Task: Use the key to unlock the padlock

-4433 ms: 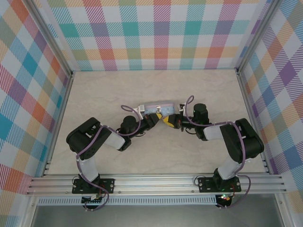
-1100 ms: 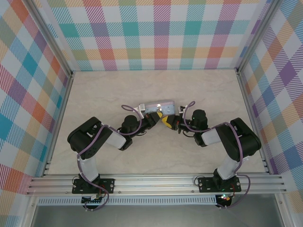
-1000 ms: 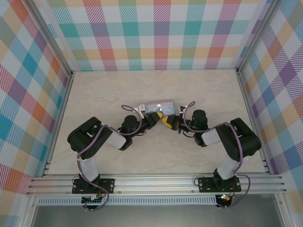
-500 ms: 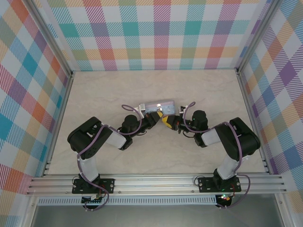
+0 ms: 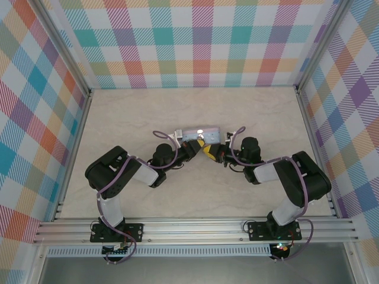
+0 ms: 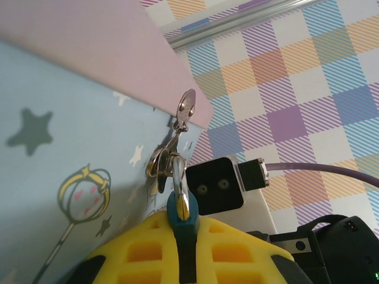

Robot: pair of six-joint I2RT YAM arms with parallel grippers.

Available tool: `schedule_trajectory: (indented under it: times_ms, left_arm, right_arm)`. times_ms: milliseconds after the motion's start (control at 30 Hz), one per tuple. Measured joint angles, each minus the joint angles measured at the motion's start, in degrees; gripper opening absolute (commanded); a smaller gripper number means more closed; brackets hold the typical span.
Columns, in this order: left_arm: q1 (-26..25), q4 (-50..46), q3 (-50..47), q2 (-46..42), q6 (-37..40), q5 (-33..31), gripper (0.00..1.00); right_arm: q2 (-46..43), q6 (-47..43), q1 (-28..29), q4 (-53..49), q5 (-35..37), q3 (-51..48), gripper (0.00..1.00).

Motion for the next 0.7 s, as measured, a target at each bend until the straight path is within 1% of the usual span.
schedule_trajectory:
  times_ms: [333, 700]
  left_arm:
    - [-0.31, 1.68, 0.00, 1.27, 0.02, 0.52, 0.00]
    - [-0.44, 2.54, 0.00, 2.25, 0.02, 0.57, 0.00]
  right_arm:
    - [-2.60, -1.40, -0.26, -5.25, 0.02, 0.00, 0.04]
    - [-2.86, -1.79, -0.26, -6.80, 0.22, 0.00, 0.04]
